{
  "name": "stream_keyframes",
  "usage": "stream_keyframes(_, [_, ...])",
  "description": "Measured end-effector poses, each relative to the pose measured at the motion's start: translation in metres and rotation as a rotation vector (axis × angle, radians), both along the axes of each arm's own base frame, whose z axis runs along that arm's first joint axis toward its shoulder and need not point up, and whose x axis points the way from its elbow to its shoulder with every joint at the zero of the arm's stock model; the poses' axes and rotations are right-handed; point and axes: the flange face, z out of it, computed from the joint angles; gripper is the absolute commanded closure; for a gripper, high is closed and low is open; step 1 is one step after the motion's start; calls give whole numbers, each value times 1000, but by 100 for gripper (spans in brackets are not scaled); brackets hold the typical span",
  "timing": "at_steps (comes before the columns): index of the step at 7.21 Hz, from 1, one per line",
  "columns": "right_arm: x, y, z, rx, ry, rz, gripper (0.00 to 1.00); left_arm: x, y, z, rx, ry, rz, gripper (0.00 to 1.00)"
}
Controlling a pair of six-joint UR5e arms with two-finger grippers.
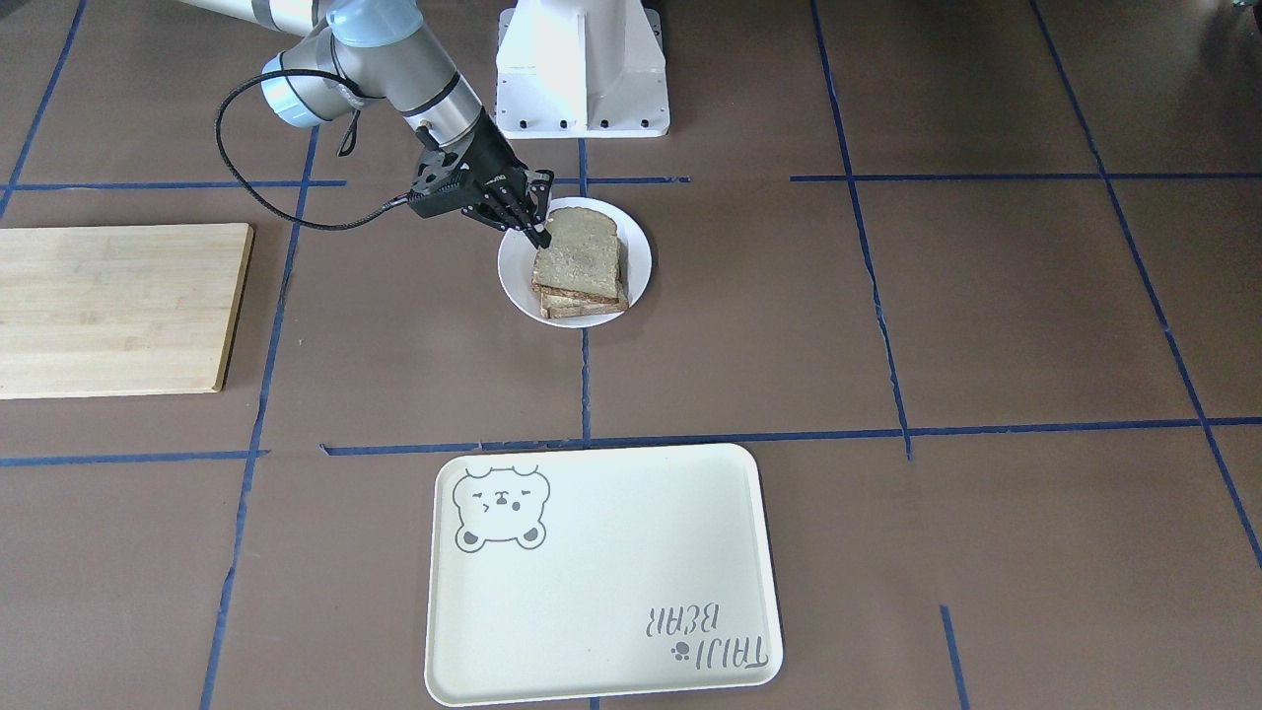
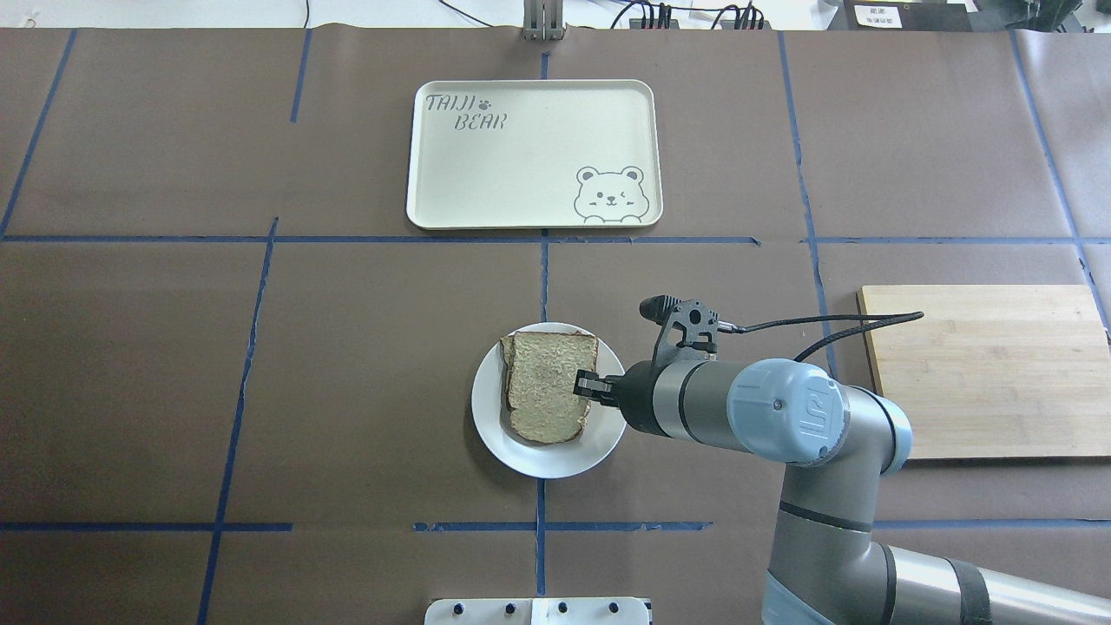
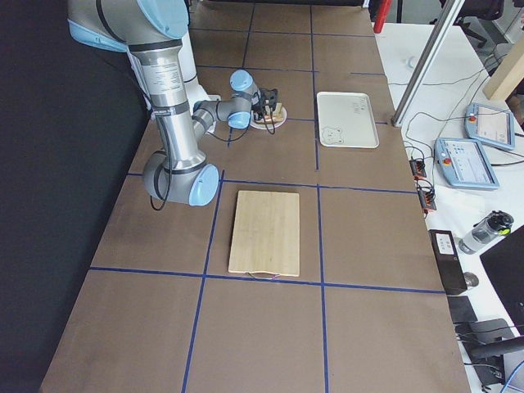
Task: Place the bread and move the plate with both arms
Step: 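Lower the bread onto the egg toast and open the right gripper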
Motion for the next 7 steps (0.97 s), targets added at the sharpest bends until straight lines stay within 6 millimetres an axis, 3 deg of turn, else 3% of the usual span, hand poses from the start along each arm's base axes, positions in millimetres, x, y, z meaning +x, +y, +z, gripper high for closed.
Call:
stream_keyframes(1, [0, 1, 2, -2, 4, -1, 0, 0, 0, 0, 1, 0, 0, 0])
stream_keyframes(4, [7, -4, -5, 3, -9, 14, 0, 0, -1, -5, 11, 0, 0, 0])
stream_keyframes(7, [45, -36, -20, -28, 65, 37, 0, 17, -11, -31, 129, 21, 31, 0])
